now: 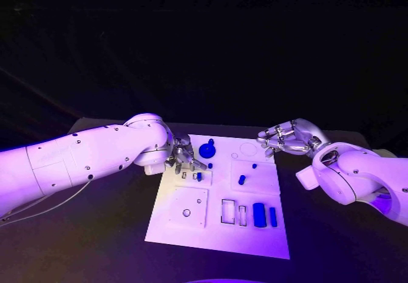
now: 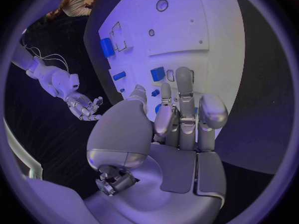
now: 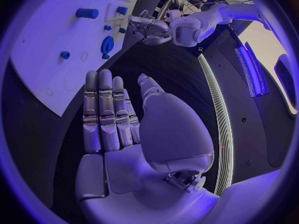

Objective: Assemble the parts on the task board

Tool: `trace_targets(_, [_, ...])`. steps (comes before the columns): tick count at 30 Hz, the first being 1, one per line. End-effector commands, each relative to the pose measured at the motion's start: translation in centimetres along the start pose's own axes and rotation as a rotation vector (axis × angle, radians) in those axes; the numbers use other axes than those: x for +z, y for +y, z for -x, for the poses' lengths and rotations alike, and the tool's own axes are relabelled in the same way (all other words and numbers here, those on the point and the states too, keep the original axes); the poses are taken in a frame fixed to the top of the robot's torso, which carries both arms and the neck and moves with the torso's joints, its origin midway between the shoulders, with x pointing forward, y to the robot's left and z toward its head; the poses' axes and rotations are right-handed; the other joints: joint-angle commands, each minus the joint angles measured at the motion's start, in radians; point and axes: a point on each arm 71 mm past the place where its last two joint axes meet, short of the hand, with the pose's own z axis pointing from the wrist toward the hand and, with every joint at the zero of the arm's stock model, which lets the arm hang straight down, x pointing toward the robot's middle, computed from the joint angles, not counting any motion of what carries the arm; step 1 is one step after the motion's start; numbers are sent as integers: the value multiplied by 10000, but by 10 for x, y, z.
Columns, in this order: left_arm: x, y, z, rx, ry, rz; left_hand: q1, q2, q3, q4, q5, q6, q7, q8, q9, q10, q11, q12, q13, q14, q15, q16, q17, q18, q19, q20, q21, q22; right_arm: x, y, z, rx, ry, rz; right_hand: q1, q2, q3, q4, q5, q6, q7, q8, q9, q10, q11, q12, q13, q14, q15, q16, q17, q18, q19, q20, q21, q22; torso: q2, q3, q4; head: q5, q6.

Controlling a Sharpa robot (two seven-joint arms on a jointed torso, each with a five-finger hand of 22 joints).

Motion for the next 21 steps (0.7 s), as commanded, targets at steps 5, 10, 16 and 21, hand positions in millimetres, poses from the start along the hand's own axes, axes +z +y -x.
trace_targets(5, [4, -3, -2, 353, 293, 105, 43, 138, -104, -8, -22, -94, -10, 78, 73, -81, -7, -94, -48, -21, -67, -76, 28, -87, -90, -22, -38, -39, 0, 1, -2, -17, 65, 72, -142, 28, -29, 49, 106, -33, 41, 60, -14, -69, 2, -58, 18, -13, 45, -89, -22, 40, -27, 36, -65, -30, -1, -8, 5, -10, -32])
trace_targets(10, [6, -2, -3, 386, 380, 170, 67, 161, -110, -13, -22, -112, -9, 87, 106, -83, -6, -92, -41, -20, -66, -82, 35, -85, -100, -21, -42, -46, -1, 2, -1, -21, -62, 180, -130, 70, -13, 39, 567, -54, 42, 77, -24, -122, 4, -53, 37, -9, 49, -144, -39, 48, -26, 49, -97, -100, 5, 4, 7, -45, -50])
trace_targets(16, [8, -3, -5, 451, 543, 195, 178, 9, -131, -15, -17, -178, -2, 114, 233, -106, -1, -106, -48, -17, -61, -107, 65, -82, -127, -16, -49, -57, -1, 4, -1, -22, -168, 276, -131, 69, 27, 43, 1050, -73, 52, 92, -36, -196, 14, -58, 49, -30, 63, -220, -64, 47, -33, 60, -133, -180, 12, -5, -10, -54, -62])
trace_targets(21, [9, -3, -5, 581, 604, 242, 186, -321, 278, 15, -13, -240, 0, 151, 465, -110, 2, -97, -24, -2, -59, -156, 126, -82, -144, -10, -40, -42, -1, 4, -1, -38, -217, 311, -126, 34, 130, 65, 1768, -140, 79, 77, -61, -295, 42, -79, 41, -83, 87, -305, -95, 42, -68, 76, -173, -256, 6, 4, 9, -64, -90])
